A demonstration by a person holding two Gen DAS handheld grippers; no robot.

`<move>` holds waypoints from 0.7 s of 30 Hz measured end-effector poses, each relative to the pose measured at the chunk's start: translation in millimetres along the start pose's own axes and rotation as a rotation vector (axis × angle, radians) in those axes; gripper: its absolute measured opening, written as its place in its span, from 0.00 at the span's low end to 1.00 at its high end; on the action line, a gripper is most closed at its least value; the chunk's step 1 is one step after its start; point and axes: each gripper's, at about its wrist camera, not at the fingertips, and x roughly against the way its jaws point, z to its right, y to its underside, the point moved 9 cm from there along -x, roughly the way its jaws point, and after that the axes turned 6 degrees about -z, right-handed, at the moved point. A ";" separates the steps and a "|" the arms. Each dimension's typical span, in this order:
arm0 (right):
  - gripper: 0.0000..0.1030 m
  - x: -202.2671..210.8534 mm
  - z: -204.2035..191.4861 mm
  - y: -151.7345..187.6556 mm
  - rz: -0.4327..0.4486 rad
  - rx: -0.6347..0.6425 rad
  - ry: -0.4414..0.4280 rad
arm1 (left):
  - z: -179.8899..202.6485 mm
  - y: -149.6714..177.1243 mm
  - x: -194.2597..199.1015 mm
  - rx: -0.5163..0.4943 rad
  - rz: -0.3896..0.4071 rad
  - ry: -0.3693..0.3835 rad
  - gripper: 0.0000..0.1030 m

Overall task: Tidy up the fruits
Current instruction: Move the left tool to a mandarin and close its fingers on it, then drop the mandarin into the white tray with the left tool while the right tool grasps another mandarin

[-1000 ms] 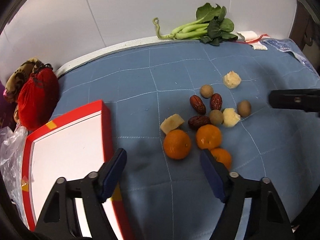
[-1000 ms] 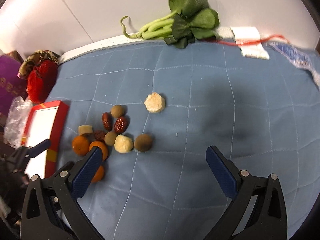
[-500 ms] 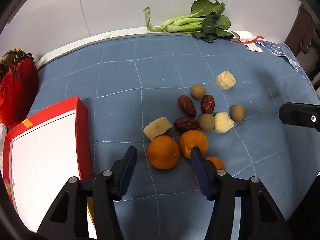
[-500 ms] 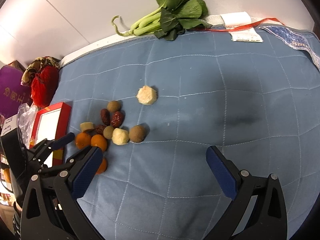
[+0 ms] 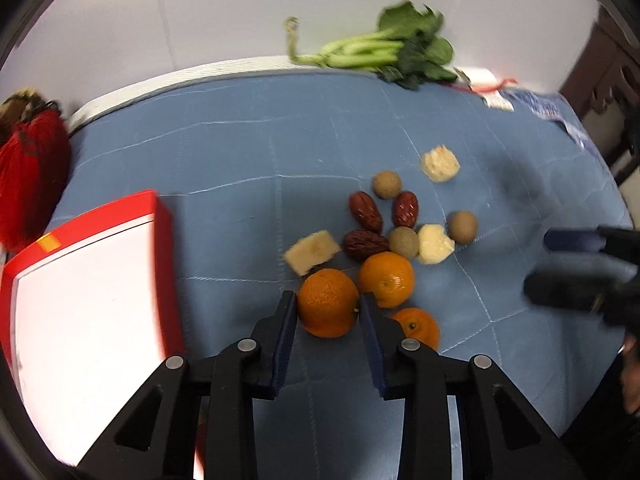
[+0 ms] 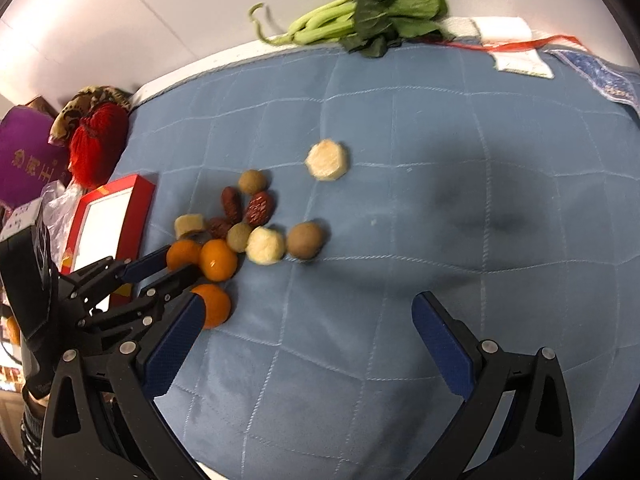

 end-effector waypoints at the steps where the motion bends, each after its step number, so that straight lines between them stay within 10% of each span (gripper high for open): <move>1: 1.00 -1.5 -6.0 1.9 -0.003 0.029 0.006 | -2.6 -0.8 7.7 0.004 0.017 -0.001 0.32; 8: 1.00 -19.1 -50.5 16.9 -0.018 0.208 0.026 | -35.6 0.9 75.5 0.064 0.144 -0.087 0.32; 21: 0.87 -65.1 -74.3 12.4 -0.037 0.196 0.104 | -112.2 57.2 91.0 0.290 0.079 -0.152 0.32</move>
